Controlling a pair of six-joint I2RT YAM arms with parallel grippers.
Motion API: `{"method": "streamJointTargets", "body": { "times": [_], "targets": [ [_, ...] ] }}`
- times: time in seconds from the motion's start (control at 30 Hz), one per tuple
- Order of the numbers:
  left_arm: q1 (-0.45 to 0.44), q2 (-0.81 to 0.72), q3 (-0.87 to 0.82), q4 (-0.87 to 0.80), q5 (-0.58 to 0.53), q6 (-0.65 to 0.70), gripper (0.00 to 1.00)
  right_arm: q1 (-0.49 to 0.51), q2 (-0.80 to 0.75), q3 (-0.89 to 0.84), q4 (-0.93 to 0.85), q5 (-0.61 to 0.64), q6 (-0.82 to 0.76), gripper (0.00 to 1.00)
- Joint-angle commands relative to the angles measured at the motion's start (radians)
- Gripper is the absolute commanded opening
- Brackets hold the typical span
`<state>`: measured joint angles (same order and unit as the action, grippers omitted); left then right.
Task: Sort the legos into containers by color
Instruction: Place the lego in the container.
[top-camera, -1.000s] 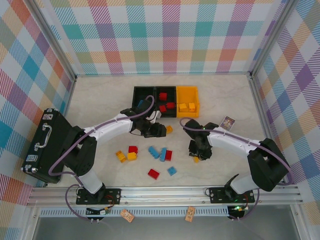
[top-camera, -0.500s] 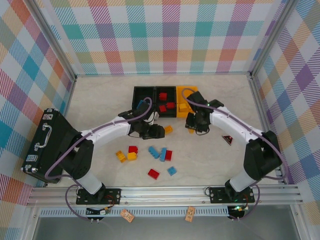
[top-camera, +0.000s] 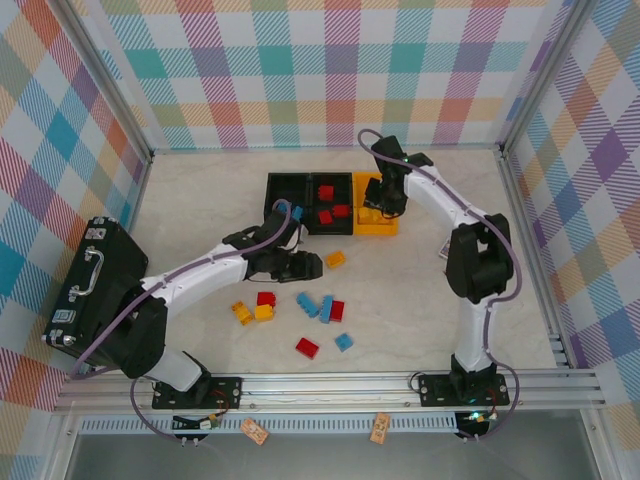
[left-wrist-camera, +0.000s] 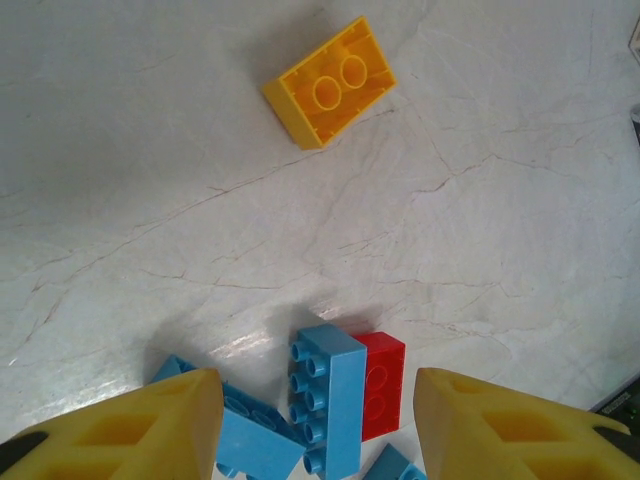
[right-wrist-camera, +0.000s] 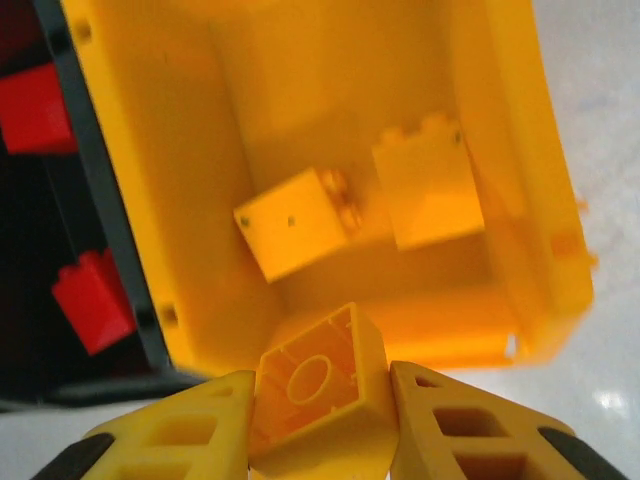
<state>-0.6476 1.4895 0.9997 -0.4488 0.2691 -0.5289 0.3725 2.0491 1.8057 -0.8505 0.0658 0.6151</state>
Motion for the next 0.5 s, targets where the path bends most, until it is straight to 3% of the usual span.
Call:
{"method": "streamJointTargets", "body": {
  "times": [0.0,0.27,0.47],
  "targets": [
    [-0.017,-0.039,-0.020,-0.008,-0.024,-0.021,0.53,-0.018,0.073,0.111,-0.059,-0.023,-0.025,0.32],
    [-0.020,-0.056,-0.019,-0.027,-0.046,-0.026,0.53,-0.040,0.269,0.376,-0.129,-0.033,-0.028,0.33],
    [-0.019,-0.066,-0.025,-0.043,-0.059,-0.029,0.53,-0.044,0.354,0.467,-0.146,-0.057,-0.025,0.35]
  ]
}}
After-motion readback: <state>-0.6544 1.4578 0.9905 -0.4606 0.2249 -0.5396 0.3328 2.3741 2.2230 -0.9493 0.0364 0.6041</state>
